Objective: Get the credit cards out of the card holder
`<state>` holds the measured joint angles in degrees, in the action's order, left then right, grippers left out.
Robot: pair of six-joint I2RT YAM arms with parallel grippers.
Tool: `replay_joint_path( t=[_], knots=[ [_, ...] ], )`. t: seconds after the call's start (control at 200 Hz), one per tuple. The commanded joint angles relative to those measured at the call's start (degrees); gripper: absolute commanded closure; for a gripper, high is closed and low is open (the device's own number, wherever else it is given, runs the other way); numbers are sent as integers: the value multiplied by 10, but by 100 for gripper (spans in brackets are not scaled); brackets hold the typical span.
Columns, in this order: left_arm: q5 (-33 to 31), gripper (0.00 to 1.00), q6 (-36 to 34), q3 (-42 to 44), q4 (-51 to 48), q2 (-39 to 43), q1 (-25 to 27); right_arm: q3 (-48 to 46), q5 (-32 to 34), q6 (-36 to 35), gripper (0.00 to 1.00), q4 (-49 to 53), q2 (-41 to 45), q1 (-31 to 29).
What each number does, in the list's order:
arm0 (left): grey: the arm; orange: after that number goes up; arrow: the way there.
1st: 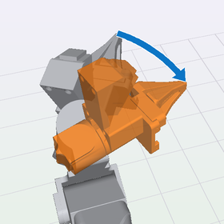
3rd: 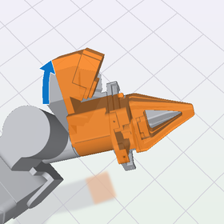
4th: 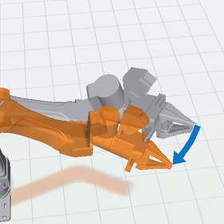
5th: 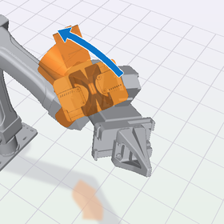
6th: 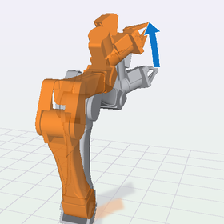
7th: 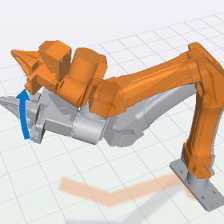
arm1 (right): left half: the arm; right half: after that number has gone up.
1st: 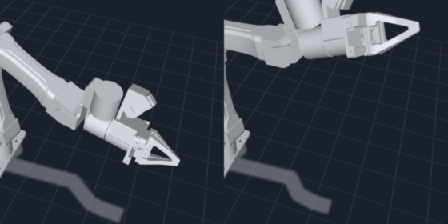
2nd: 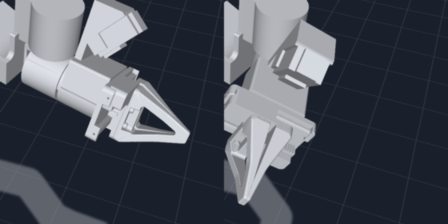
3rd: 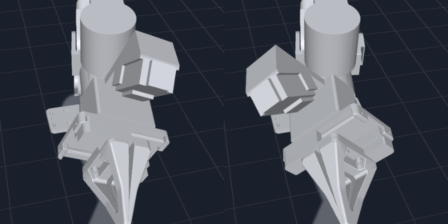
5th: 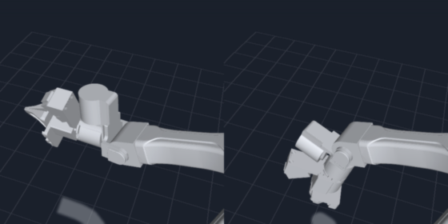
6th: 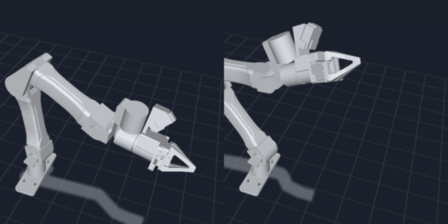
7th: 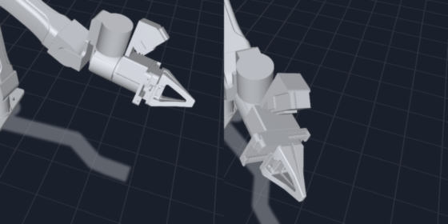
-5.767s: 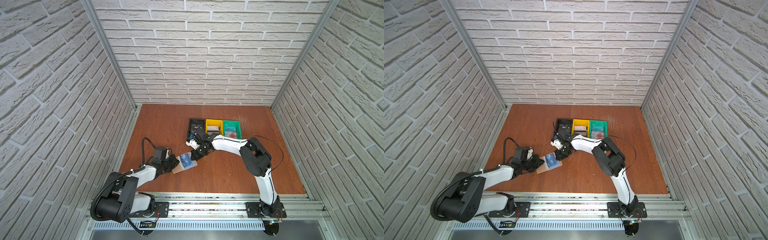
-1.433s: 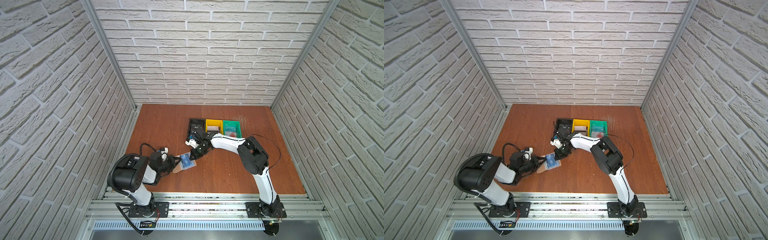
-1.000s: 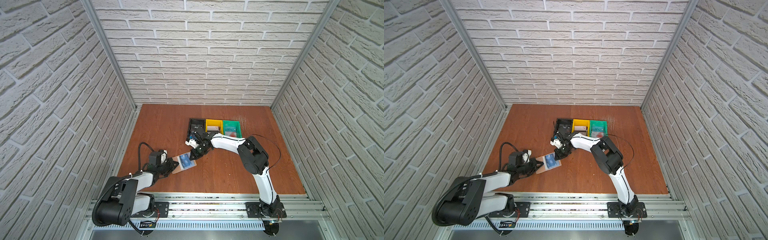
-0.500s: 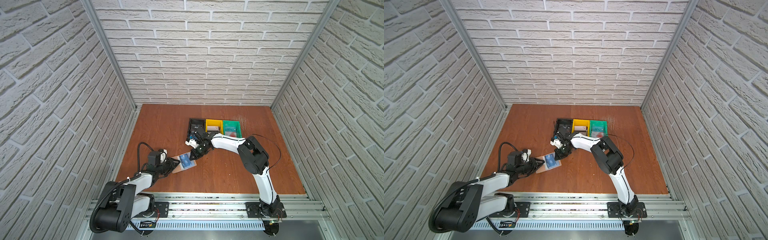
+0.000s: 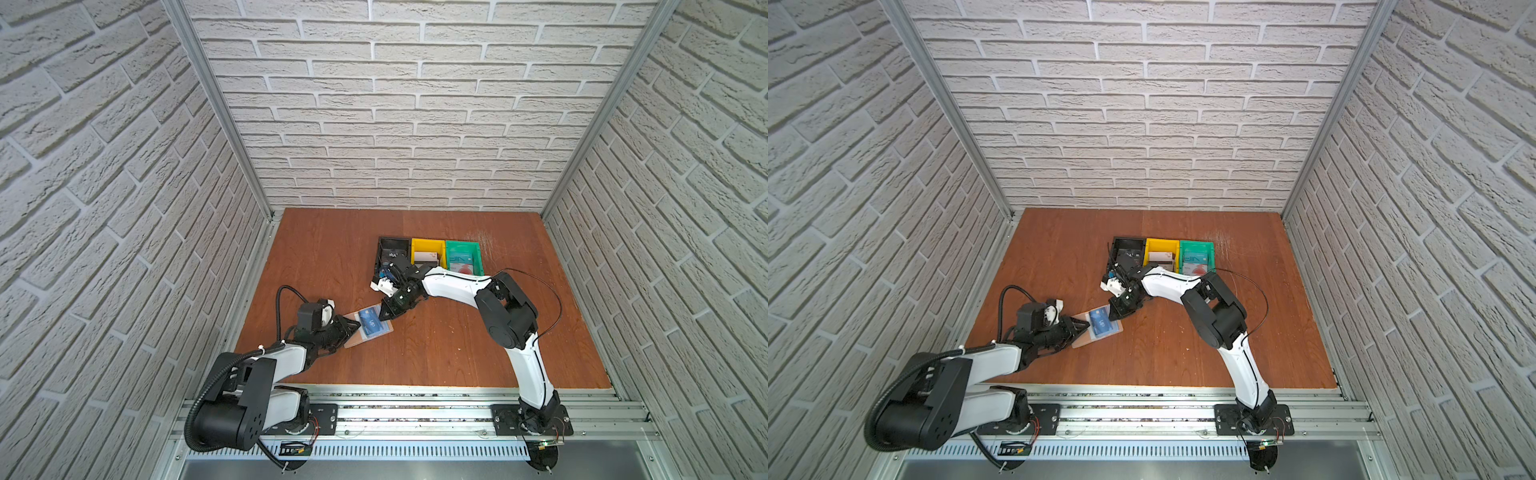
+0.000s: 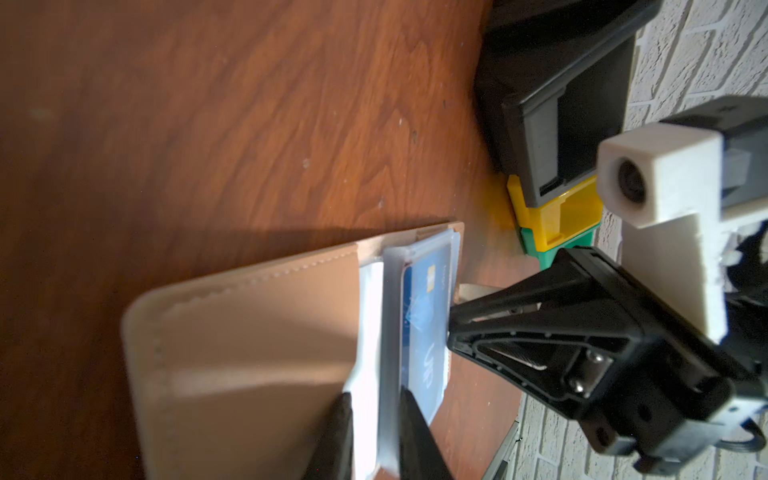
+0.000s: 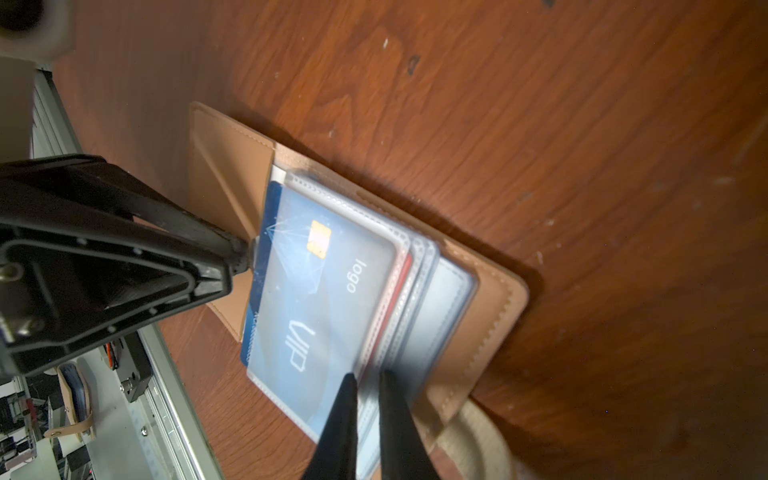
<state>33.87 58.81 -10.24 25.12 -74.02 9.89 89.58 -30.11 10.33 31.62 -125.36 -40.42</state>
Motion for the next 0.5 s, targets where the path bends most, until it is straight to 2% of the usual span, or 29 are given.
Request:
replay_joint_path(
  t=[0.0, 0.14, 0.495],
  knots=[
    [1, 79, 5, 16, 68, -24, 3, -24, 33, 3, 86, 22, -37, -22],
    [7, 80, 13, 25, 106, -41, 3, -23, 31, 6, 85, 21, -41, -24],
    [5, 80, 6, 26, 96, -25, 2, -18, 28, 7, 86, 20, -48, -29]
  ],
)
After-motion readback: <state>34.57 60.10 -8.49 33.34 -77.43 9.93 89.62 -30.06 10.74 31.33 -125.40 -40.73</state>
